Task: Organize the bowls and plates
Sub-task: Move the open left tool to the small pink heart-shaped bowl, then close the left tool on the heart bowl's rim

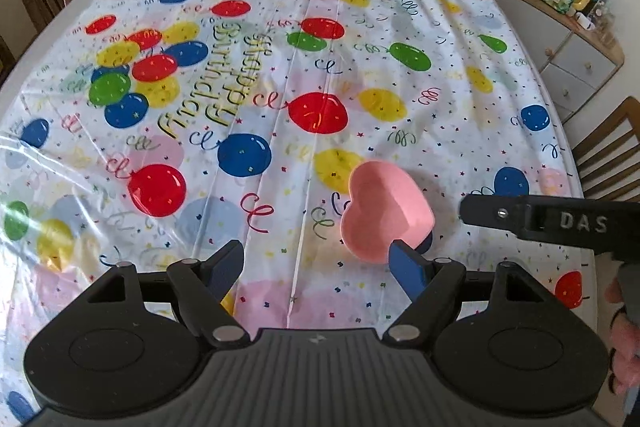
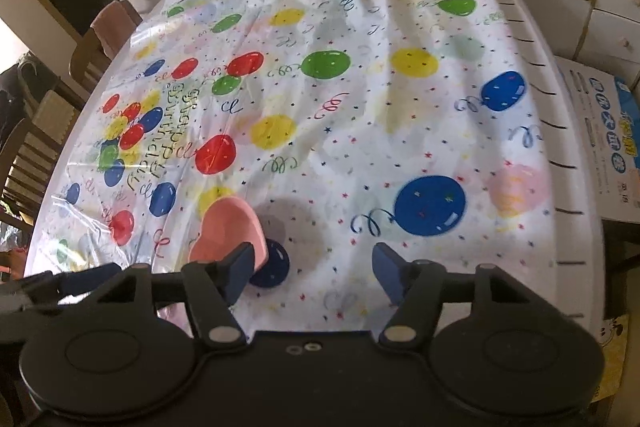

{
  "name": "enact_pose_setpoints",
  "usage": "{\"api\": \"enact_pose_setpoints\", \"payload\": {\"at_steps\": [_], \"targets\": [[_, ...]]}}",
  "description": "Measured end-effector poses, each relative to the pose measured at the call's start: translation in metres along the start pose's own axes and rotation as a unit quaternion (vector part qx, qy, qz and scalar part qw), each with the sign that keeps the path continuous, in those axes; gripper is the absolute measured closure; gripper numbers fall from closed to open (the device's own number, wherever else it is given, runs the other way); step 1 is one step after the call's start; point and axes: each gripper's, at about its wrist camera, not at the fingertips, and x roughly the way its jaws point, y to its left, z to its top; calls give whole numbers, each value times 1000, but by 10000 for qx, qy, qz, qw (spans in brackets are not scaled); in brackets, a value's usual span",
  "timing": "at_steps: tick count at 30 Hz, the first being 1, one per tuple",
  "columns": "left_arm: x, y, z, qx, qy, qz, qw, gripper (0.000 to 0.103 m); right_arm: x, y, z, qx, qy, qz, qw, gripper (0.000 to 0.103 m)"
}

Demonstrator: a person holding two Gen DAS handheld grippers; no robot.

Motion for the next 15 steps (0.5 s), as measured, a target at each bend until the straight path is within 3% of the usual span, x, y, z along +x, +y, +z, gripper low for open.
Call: {"api": "enact_pose_setpoints", "payload": {"at_steps": [7,13,15], "targets": [[14,5,2,-170,53,-44,9998,25,26,6,10,36,273,170,9995,54],[21,1,6,-186,79,-125,9997,38,40,9,13,53,386,220,9990,70],[25,2,7,-240,142,-199,9994,53,42,11,12,16,396,255,9989,77]]}}
